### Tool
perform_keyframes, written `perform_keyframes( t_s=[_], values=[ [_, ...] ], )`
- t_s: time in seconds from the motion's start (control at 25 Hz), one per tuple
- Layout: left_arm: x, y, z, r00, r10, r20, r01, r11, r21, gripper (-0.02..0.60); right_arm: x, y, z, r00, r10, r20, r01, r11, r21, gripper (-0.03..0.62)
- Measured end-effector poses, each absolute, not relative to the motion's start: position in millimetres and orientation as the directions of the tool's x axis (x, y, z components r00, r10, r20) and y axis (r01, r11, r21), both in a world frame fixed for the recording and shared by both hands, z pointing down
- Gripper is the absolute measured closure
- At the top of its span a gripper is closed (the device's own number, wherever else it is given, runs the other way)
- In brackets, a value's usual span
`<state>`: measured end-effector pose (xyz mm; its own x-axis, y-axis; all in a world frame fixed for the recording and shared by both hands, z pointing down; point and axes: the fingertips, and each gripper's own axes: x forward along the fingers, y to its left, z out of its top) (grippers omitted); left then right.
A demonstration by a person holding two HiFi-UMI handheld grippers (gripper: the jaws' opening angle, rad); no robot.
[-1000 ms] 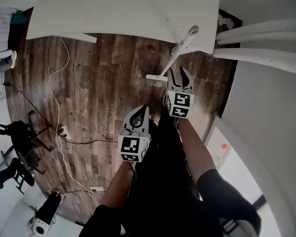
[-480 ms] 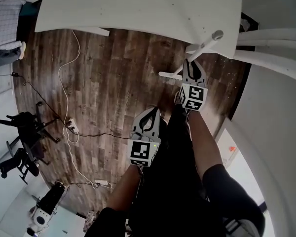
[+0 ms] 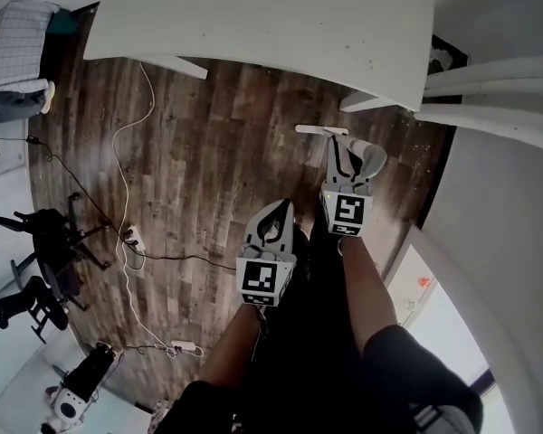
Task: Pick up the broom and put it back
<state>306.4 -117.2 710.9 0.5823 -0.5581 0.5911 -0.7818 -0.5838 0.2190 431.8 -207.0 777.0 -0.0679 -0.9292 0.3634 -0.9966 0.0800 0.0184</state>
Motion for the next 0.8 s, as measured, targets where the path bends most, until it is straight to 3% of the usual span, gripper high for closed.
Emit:
perform_keyframes(
  t_s=[0.32,0.68,0.8],
  values=[
    [280.7,-127.7,639.3,0.582,-0.669,0.463,-0.806,-0.550,0.219,0.581,405.2,-206.3,645.2,-0.148,-0.965,0.215,-0.983,0.167,0.076,0.507],
    [224.9,-160.4,500.4,0.517,-0.805,0.290,-0.856,-0.494,0.152,0.581,306.9,-177.5,483.7,-0.424,-0.899,0.107,-0.900,0.431,0.058,0.507],
    [203.5,-170.1,455.5,0.479,-0.848,0.226,-0.877,-0.471,0.091,0.581,290.4,-174.6,449.4,-0.458,-0.885,0.082,-0.888,0.460,0.010,0.507]
  ],
)
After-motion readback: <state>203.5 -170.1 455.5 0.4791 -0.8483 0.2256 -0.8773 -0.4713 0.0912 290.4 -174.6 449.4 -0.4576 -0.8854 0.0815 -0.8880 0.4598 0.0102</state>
